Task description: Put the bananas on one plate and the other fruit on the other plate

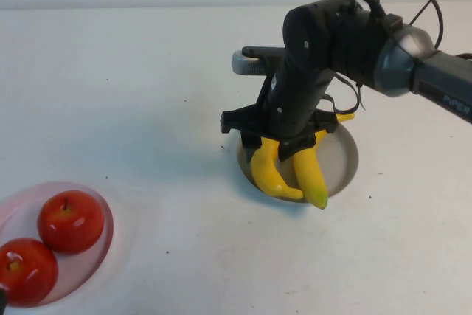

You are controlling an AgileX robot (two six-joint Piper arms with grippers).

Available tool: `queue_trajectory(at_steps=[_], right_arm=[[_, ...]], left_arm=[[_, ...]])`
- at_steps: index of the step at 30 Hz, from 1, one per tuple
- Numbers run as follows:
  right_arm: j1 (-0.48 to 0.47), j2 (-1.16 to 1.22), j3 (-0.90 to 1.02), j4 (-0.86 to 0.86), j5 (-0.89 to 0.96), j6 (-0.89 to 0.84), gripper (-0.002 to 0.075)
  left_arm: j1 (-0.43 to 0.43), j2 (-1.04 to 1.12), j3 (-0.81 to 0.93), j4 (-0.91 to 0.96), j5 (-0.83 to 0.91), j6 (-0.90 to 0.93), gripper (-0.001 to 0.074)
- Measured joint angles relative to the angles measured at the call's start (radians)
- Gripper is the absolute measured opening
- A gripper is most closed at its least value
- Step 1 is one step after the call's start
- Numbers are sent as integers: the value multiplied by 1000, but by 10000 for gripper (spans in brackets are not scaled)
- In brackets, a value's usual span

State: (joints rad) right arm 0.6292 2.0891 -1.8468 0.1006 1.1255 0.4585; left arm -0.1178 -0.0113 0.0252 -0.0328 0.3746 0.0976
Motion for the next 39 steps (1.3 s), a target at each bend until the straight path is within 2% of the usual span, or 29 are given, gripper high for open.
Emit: queue_trajectory(at_steps=[4,11,14,24,36,39], right_arm=[[18,-96,0,-19,65,-19,337],[48,-303,29,-30,107,-198,62],[57,-386,92,-28,109,-246,8],[60,-783,493,-42,121,-289,-14],[60,-1021,698,-53,126,-286,-15],[58,-1059,793,-83,31,-283,-15]], left_arm=[[0,0,0,0,0,0,2],[0,0,0,0,0,0,2],[0,0,0,0,0,0,2],[0,0,0,0,0,0,2],[0,0,0,0,0,0,2],[0,0,0,0,0,0,2]])
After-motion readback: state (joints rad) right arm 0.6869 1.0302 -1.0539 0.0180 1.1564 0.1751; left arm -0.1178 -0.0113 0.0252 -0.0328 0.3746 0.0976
